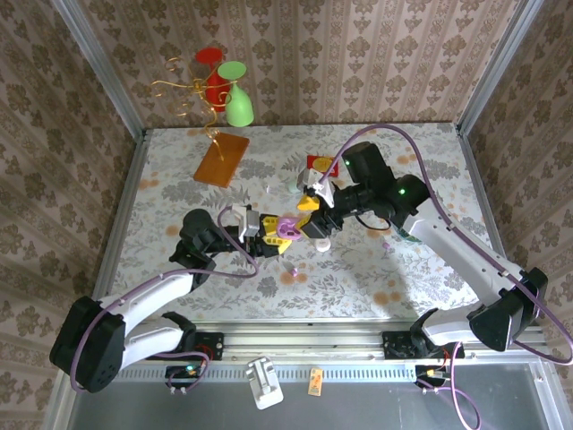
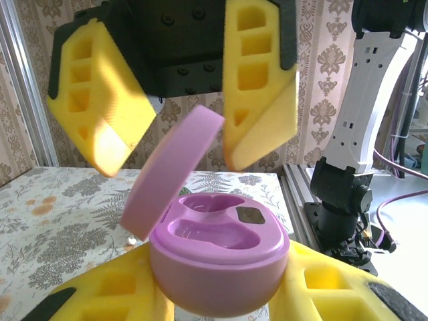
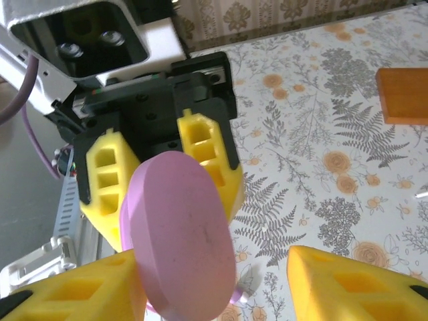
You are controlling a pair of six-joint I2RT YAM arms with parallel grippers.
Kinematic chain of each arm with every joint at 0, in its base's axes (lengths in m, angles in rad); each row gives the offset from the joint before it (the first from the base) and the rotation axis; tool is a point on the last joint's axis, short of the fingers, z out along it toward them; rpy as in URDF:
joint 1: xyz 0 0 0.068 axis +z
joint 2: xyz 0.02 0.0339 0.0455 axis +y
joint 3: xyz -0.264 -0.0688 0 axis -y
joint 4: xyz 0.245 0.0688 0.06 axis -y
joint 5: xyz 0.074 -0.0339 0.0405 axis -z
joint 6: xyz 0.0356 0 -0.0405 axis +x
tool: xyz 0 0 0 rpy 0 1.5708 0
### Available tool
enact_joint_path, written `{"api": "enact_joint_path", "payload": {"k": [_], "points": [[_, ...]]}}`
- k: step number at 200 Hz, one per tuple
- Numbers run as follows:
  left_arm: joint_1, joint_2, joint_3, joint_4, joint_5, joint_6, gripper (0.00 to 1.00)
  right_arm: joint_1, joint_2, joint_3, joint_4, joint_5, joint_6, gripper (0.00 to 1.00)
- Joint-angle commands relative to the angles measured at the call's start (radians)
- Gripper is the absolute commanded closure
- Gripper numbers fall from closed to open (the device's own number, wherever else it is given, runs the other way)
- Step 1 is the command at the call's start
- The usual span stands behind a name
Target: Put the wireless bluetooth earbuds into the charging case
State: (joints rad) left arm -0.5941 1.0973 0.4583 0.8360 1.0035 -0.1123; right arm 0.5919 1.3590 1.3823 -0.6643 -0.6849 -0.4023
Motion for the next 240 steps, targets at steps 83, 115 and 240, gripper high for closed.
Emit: {"api": "enact_joint_path", "payload": {"k": [83,115,240], "points": [[0.012,0.034,-0.018,0.115,0.018,-0.018,0.75,-0.015,-0.038,-0.017,0.067,0.064,0.102,0.24],[0.026,0.066,-0.023,0.159,-0.008,-0.032,0.75,-0.015,-0.096,-0.059,0.112,0.032,0.117,0.15],[0.131,0.161,-0.052,0.367,-0.007,-0.156,0.74,-0.231,-0.202,-0.366,0.261,0.504,0.699,0.1]]}}
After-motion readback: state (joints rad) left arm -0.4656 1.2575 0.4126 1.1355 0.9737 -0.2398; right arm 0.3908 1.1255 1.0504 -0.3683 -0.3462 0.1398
